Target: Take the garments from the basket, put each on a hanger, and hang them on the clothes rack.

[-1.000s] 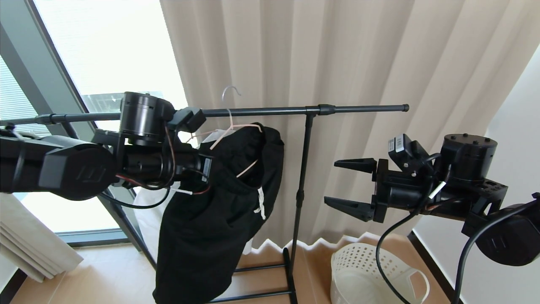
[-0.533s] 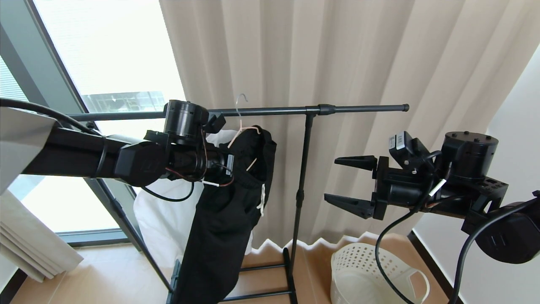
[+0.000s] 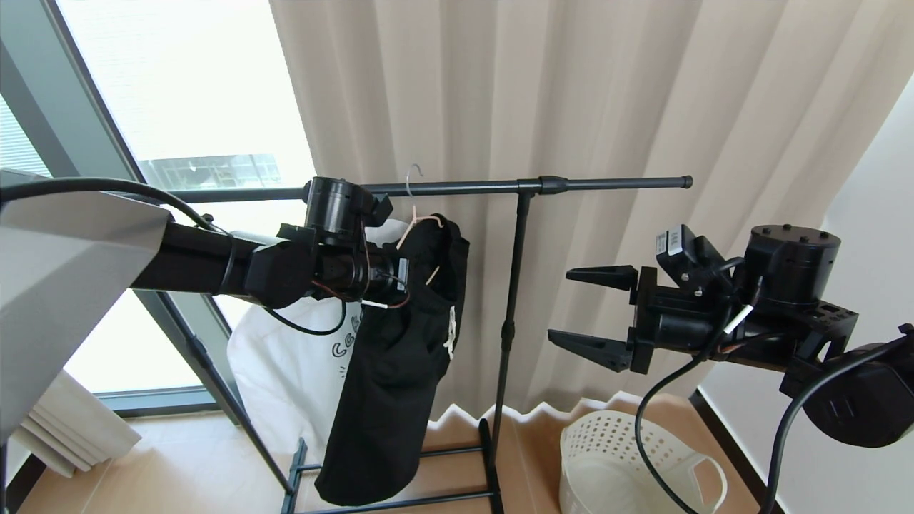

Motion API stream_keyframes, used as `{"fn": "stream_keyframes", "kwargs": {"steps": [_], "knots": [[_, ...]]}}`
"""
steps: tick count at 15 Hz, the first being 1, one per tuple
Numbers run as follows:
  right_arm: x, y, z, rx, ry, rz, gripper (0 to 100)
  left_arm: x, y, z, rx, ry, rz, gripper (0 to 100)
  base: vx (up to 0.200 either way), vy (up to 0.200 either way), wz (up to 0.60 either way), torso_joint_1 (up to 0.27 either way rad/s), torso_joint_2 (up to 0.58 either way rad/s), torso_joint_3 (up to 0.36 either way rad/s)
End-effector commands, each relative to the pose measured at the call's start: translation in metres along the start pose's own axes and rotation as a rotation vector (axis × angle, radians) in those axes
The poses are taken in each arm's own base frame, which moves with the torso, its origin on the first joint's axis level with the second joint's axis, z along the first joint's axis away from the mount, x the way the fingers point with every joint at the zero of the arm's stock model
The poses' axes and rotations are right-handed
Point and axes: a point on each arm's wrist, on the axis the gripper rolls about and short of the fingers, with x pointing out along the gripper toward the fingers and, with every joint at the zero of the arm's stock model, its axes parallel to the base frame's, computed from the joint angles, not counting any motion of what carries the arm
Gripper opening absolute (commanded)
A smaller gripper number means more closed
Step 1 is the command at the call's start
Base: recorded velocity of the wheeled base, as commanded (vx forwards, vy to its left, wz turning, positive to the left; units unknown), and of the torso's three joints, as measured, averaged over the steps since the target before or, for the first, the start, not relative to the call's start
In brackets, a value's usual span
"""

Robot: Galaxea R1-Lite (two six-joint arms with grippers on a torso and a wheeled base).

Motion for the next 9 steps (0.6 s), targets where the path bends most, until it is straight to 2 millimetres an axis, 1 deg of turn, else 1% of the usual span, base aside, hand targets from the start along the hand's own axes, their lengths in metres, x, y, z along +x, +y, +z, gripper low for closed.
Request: {"fn": "stream_keyframes", "kwargs": {"steps": [1,3,9], "knots": [[0.0,0.0,-0.001,0.002,0.003,0.002,100,0.012,0.003,-0.002,-0.014,0.006,0.005,0,0.0,0.0,0.0,0.0,0.0,0.0],[0.001,0.0,-0.002,0.005,0.005,0.002,100,0.017,0.005,-0.005,-0.019,0.015,0.009,0,0.0,0.0,0.0,0.0,0.0,0.0],[0.001,0.0,-0.003,0.005,0.007,0.003,100,0.025,0.011,-0.006,-0.027,0.018,0.02,0,0.0,0.0,0.0,0.0,0.0,0.0]]}}
